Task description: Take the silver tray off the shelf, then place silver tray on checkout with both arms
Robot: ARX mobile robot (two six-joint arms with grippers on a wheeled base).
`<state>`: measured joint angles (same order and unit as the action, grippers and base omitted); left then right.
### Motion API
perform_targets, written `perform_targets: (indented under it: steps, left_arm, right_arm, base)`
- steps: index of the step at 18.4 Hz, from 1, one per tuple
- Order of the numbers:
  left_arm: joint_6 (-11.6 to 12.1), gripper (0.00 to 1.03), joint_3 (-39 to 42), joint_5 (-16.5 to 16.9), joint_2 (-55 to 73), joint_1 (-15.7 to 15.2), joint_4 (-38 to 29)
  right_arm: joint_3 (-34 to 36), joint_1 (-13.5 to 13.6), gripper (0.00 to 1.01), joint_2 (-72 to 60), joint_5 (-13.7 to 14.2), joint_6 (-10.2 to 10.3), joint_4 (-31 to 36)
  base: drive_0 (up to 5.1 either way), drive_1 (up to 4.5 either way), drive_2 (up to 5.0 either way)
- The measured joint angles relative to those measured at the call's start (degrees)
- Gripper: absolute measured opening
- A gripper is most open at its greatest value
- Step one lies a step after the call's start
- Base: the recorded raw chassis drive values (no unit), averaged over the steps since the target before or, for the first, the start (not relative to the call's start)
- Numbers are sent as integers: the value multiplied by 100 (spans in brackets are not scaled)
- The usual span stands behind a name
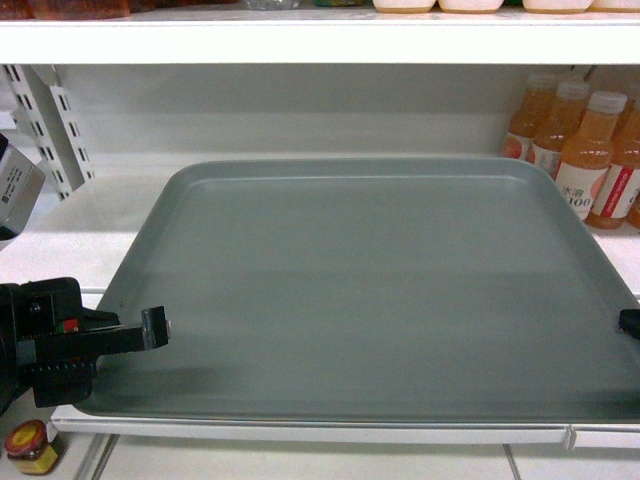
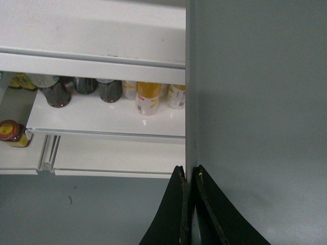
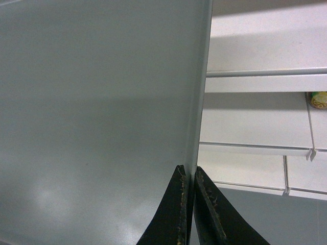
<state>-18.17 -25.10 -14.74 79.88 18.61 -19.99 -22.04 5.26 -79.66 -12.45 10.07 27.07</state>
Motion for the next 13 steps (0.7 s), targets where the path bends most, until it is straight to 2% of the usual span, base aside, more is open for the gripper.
perform_targets:
  steps: [13]
  left_arm:
    - [0,3,0,-4,0,0,-24]
  right_arm:
    - [-4,0,3,0,0,0,13]
  base:
    - [10,-409,428]
